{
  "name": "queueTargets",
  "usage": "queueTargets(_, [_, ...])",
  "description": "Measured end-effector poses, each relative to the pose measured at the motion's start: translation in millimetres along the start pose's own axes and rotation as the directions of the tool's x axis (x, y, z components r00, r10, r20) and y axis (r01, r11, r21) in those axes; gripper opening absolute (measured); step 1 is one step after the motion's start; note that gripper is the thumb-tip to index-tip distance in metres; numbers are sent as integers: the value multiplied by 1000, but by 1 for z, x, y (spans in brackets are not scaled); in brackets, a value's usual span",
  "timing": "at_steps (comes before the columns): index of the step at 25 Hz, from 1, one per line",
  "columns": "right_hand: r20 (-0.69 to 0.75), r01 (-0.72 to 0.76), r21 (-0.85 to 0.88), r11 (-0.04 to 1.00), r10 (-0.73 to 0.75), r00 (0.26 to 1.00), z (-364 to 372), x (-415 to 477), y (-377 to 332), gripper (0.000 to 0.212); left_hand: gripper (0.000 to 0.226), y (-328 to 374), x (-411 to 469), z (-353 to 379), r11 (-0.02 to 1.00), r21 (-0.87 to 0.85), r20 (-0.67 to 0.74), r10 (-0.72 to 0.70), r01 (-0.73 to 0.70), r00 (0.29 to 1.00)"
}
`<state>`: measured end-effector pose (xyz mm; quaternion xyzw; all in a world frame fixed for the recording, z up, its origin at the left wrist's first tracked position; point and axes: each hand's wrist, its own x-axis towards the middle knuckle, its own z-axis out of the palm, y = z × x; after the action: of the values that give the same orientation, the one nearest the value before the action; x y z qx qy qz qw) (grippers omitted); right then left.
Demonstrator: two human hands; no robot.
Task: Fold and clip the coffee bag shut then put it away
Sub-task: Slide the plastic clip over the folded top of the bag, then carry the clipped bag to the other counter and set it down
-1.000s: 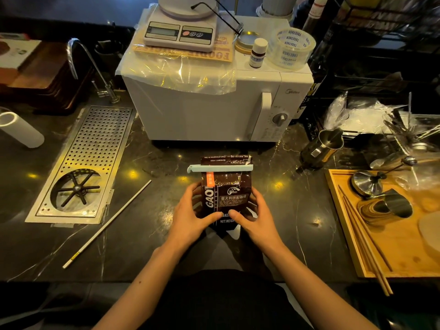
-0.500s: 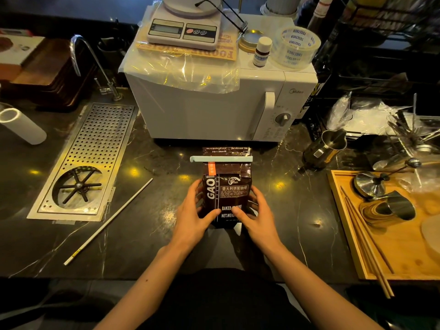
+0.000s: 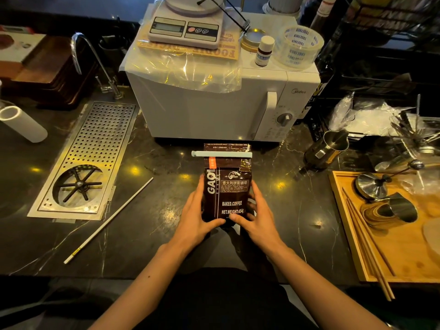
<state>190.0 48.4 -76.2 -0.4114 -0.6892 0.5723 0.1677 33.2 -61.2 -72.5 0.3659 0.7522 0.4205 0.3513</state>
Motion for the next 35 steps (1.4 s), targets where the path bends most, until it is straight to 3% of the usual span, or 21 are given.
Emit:
queueTargets(18, [-61,143,-92,985,-149,987,4,4,-30,99,120,18,6,-22,991,7,-49,130,-130,990])
queueTargets(29, [-193,290,-138,947,-313,930,9,-2,-105,100,118,69,3,-77,950,17,-118,312,-312,943])
queueTargets(35, [-253,290,-132,948,-315,915,26,-19,-136,101,120,80,1,-107,928,22,-78,372,-372,925])
